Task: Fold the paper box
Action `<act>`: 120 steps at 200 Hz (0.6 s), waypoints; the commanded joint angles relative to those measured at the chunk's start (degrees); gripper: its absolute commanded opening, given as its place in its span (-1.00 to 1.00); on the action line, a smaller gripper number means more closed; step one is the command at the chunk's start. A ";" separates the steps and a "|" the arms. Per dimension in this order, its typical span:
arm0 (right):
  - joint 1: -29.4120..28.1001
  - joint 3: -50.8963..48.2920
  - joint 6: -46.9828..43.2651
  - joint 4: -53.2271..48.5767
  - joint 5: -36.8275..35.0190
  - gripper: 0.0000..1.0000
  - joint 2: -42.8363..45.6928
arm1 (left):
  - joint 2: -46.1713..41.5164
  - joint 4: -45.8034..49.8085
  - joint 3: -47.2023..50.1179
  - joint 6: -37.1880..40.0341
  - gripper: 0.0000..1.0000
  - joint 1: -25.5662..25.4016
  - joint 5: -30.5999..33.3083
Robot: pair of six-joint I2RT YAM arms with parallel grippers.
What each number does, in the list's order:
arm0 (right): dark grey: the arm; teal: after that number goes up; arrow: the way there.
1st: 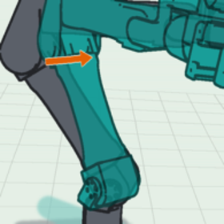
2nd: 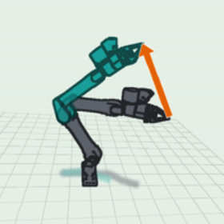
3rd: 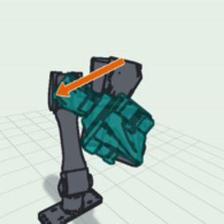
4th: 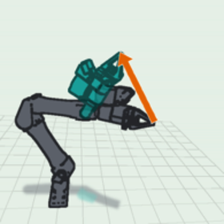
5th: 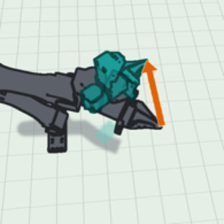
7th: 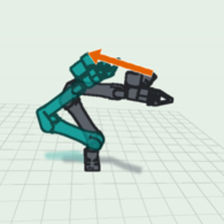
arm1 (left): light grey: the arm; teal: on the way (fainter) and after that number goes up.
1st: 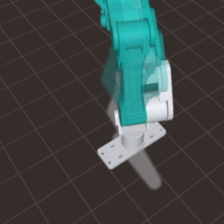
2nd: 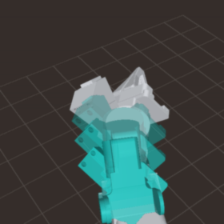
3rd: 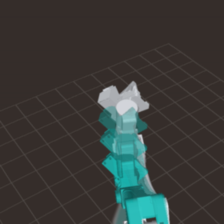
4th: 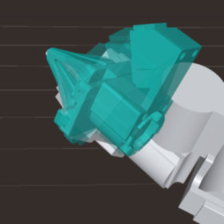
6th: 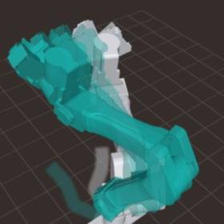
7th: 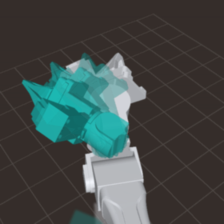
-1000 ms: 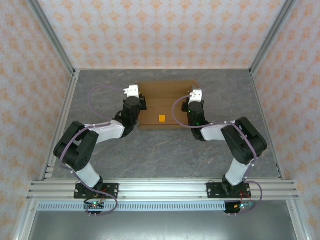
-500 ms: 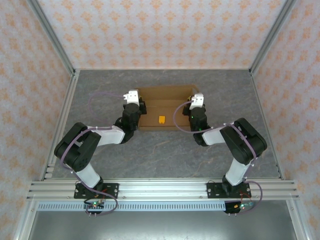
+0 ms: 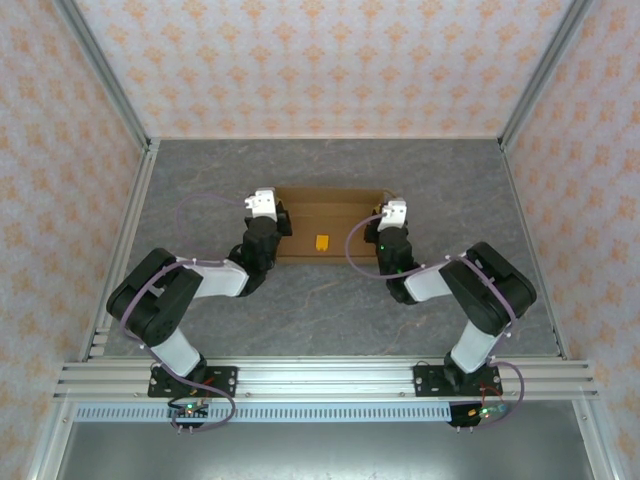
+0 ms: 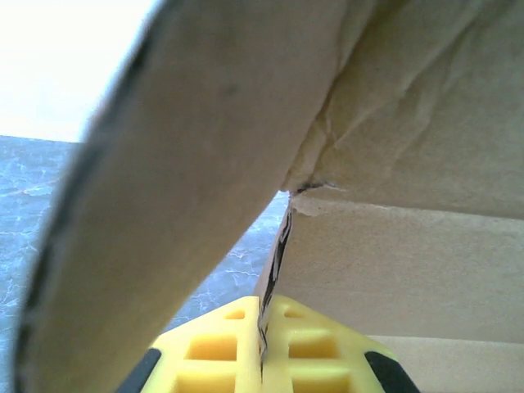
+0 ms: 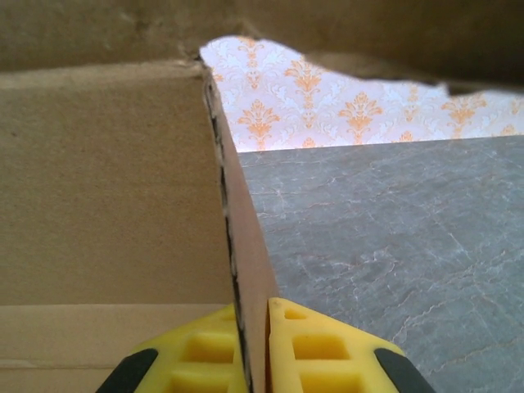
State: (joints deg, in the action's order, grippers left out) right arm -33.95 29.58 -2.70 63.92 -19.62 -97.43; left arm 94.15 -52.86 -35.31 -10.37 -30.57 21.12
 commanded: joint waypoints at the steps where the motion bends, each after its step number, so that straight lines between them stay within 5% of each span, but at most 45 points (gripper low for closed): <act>1: -0.67 -2.13 2.70 -1.40 -2.77 -0.82 0.67 | -0.53 3.35 2.12 0.61 -1.00 -0.80 2.89; 120: -0.86 -6.33 3.53 2.20 -2.66 -0.76 -0.05 | 0.18 0.15 7.14 -0.62 -0.92 -1.16 5.01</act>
State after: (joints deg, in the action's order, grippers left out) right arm -35.14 24.84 -1.04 66.57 -20.47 -97.21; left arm 94.13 -57.06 -30.37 -10.46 -32.21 22.83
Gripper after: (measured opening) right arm 0.117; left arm 0.054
